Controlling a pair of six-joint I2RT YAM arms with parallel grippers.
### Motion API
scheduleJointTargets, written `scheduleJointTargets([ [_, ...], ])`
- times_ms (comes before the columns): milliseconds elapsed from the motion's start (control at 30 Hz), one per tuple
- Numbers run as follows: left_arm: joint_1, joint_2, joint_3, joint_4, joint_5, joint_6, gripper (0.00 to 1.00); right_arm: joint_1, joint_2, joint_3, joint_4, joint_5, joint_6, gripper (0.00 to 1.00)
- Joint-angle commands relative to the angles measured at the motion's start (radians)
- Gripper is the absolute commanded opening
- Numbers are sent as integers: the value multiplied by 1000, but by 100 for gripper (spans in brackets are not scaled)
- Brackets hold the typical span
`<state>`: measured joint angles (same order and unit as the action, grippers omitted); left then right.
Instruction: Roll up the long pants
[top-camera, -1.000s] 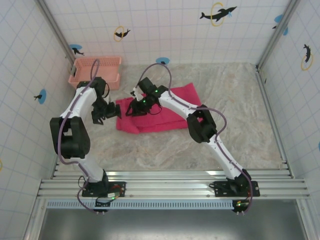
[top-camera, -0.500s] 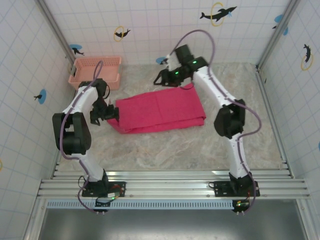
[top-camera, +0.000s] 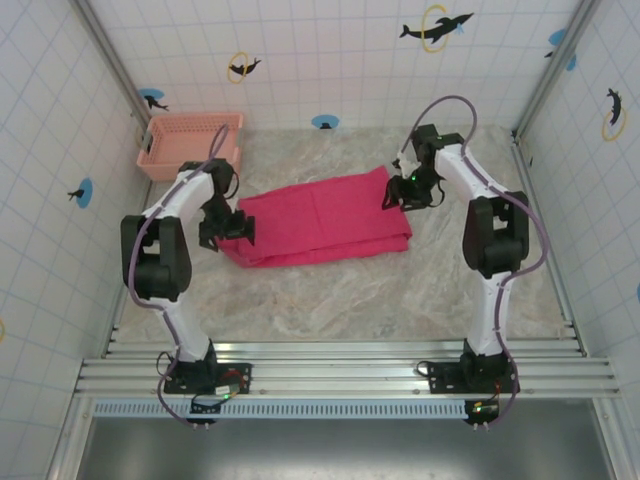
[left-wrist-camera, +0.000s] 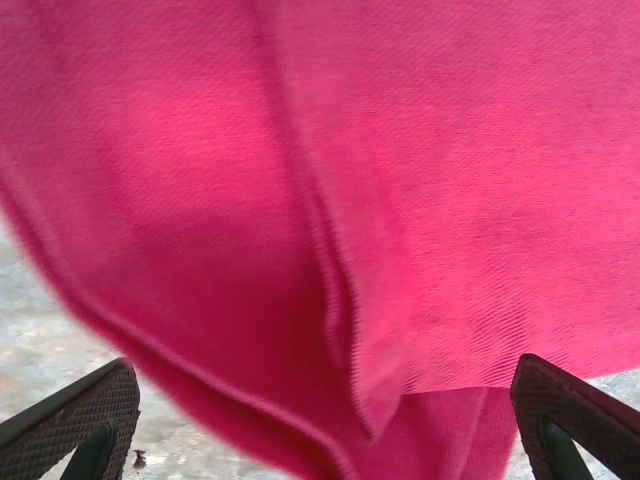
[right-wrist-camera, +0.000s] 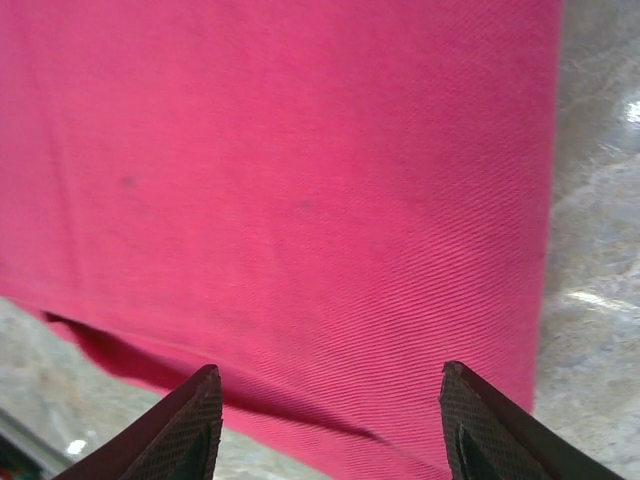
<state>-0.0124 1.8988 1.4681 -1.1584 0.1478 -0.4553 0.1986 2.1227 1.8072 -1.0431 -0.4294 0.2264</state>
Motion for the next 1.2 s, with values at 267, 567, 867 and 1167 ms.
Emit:
scheduleJointTargets([
  [267, -124, 100, 35, -7, -32, -94, 97, -46, 119, 50, -24, 40, -77, 60],
  [567, -144, 267, 101, 15, -26, -114, 97, -14, 248, 73, -39, -101, -102, 42],
  [867, -186, 520, 468, -22, 20, -187, 97, -27, 23, -230, -25, -107, -94, 16],
  [1167, -203, 818, 871, 81, 199, -369, 97, 58, -311, -620, 73, -55, 144, 13],
])
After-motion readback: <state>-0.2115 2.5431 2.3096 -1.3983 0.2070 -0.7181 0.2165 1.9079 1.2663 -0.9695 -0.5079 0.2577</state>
